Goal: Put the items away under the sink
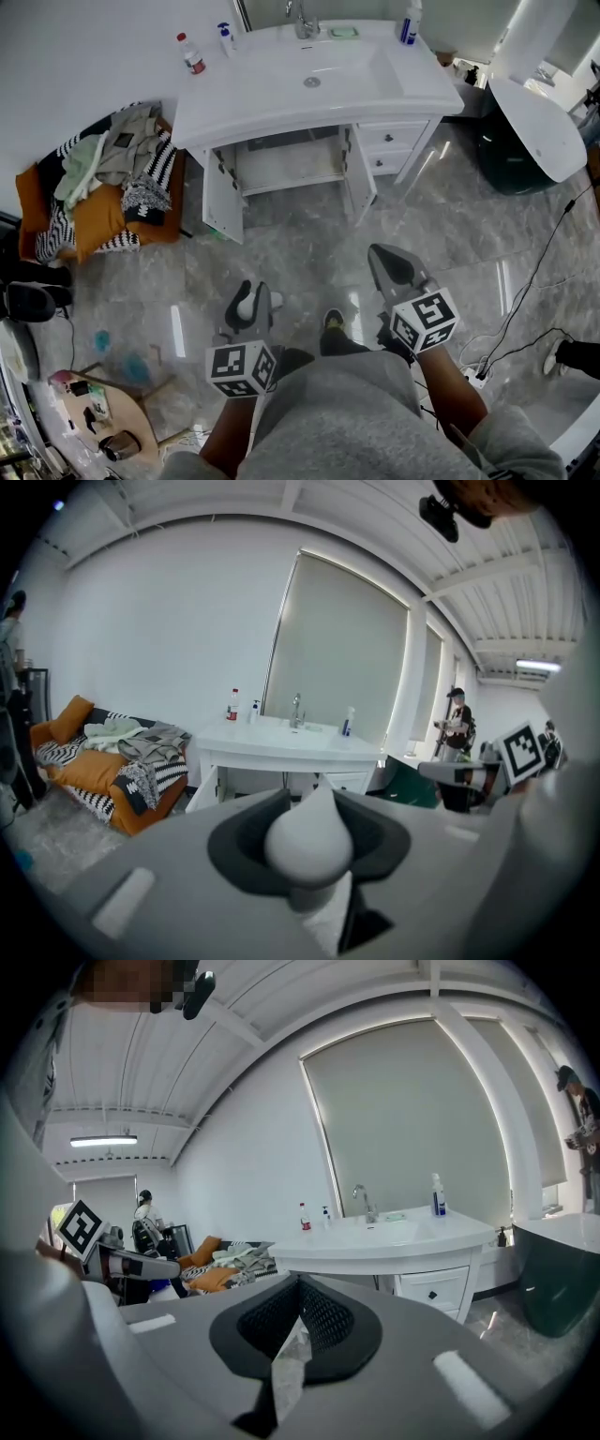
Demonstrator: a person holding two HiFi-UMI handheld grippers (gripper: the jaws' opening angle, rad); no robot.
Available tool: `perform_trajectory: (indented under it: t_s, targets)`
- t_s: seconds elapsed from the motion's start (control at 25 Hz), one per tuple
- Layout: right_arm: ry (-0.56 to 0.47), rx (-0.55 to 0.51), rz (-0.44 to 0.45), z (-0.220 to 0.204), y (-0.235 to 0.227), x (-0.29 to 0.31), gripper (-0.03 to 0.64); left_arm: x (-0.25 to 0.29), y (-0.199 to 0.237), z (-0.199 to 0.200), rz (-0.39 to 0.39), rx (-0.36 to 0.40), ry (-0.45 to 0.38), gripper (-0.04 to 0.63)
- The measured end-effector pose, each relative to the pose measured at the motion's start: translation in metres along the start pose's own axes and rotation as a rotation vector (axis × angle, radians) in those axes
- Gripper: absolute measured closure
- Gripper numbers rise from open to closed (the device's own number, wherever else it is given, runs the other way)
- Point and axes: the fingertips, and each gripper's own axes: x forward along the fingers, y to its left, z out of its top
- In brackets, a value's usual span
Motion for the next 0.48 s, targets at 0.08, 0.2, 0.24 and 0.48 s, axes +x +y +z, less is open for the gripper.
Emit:
perform_trajectory:
  t_s: [0.08,0.2,0.24,0.48]
  targets:
    - [-0.004,-0.005,0.009,0.002,-0.003,0.001,0.618,0.006,-0.005,0.004,0.0,-0.005,-0.015,0.479]
    - [-0.015,-0.01,0.019,0.004,-0.004,0.002,0.618,0.012,-0.009,0.01,-0.003,-0.004,-0.029,0.479]
    - [-0.019,-0.01,0.02,0.005,-0.005,0.001,0.618,0.013,-0.011,0.01,-0.005,-0.001,-0.03,0.479]
    - [-0.038,-0.012,0.026,0.014,-0.008,-0.004,0.618,0.018,-0.02,0.018,-0.018,0.019,-0.038,0.479]
